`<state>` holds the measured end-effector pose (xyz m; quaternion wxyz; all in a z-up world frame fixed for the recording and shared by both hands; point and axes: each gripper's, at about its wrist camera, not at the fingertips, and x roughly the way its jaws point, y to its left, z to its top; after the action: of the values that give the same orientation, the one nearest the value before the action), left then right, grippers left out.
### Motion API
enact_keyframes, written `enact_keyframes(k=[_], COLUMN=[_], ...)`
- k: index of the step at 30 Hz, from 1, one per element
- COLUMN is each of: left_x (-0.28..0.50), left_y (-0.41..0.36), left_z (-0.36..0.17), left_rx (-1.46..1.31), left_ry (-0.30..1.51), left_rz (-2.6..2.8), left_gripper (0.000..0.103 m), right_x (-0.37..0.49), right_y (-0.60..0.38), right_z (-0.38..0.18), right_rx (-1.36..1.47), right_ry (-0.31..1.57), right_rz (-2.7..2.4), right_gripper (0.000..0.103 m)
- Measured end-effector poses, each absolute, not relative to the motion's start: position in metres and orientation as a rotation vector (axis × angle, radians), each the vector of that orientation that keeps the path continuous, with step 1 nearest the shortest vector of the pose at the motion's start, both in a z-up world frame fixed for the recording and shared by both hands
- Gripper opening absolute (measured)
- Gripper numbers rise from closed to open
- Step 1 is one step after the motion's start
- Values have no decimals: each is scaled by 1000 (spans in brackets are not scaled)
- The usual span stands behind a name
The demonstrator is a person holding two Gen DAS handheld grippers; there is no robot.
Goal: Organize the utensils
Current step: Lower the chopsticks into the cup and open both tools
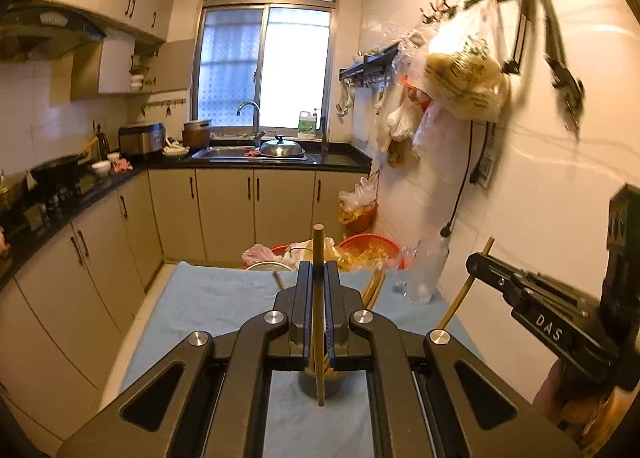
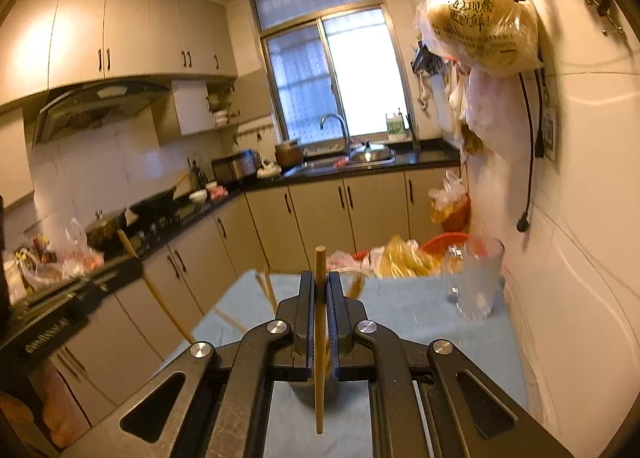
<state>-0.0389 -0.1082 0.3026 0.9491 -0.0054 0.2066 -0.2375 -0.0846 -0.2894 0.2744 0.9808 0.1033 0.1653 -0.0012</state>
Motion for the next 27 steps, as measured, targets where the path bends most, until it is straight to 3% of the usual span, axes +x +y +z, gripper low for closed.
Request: enact_keyframes(k=[11, 27], left_x=[16, 46], left_y=[-133, -151], left_z=[294, 232], left_rx=[-65, -12], left_ry=[424, 533], left_rz=[-476, -442], left_gripper=[5, 8], right_x=[-28, 24], right_y=[-308, -320], right_z=[274, 195], right_rx=[331, 405], right_ry=[266, 454], right_rz=[-16, -13], right_gripper=[6, 7])
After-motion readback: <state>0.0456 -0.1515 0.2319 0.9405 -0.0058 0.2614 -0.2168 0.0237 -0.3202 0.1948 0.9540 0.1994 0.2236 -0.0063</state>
